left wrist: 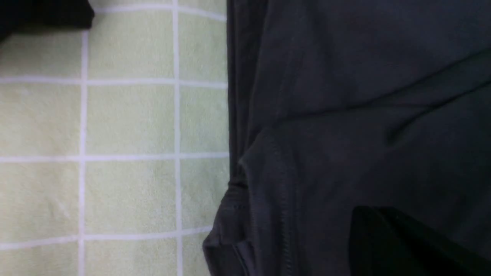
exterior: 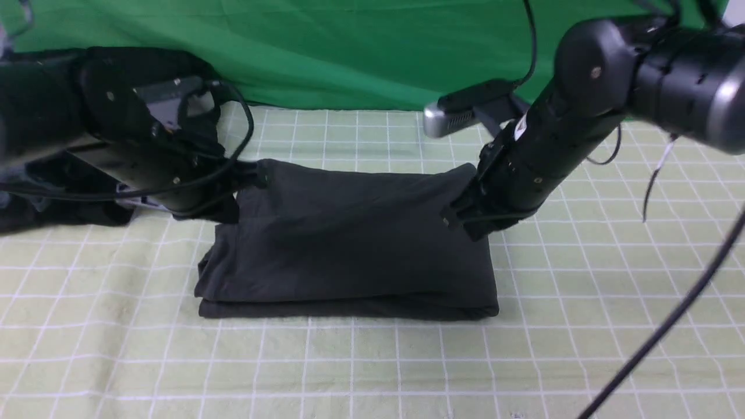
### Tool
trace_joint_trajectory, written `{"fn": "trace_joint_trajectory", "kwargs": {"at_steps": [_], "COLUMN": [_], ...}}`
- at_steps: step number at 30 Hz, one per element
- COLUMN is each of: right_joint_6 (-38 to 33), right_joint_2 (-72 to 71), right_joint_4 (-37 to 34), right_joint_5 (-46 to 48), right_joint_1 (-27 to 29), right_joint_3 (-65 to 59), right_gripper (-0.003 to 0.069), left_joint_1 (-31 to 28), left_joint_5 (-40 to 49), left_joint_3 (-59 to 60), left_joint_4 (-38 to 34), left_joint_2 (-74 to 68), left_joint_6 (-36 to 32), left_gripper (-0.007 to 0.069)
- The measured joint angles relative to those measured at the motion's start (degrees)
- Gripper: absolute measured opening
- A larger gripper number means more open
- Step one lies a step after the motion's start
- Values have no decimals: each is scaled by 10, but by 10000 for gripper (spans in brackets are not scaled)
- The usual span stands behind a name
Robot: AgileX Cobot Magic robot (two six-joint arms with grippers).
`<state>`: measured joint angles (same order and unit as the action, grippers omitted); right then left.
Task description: Fold a long-sleeved shirt over a green coffee tablecloth.
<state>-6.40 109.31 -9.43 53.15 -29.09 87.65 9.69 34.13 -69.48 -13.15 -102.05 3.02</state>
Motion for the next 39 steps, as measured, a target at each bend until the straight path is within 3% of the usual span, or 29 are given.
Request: {"fn": "trace_joint_trajectory", "kwargs": {"at_steps": [9, 16, 20, 29, 30, 34, 39], "right_joint_6": [22, 22, 24, 24, 23, 23, 23], "right_joint_2": [66, -90, -346, -684, -756, -887, -1010], "right_joint_4": [23, 34, 68, 75, 75, 75, 75], "right_joint_5": [48, 24, -115, -389, -454, -556, -610], "right_joint_1": [14, 19, 19, 19, 19, 19, 19], "right_joint_3": [-12, -76, -160, -375, -438, -552, -641], "right_gripper": [-1, -1, 0, 0, 0, 0, 13], "left_joint_1": [-19, -30, -30, -30, -30, -30, -30], "left_joint_5": [43, 86, 122, 144, 144, 129, 90], "left_joint_3": [0, 2, 2, 4, 20, 93, 229], "left_joint_4": [36, 76, 80, 73, 73, 73, 64], "left_joint_2": [-59, 78, 248, 469, 525, 639, 781], "left_joint_6": [43, 43, 27, 18, 17, 16, 19], "left_gripper": [-4, -4, -4, -4, -4, -4, -4]}}
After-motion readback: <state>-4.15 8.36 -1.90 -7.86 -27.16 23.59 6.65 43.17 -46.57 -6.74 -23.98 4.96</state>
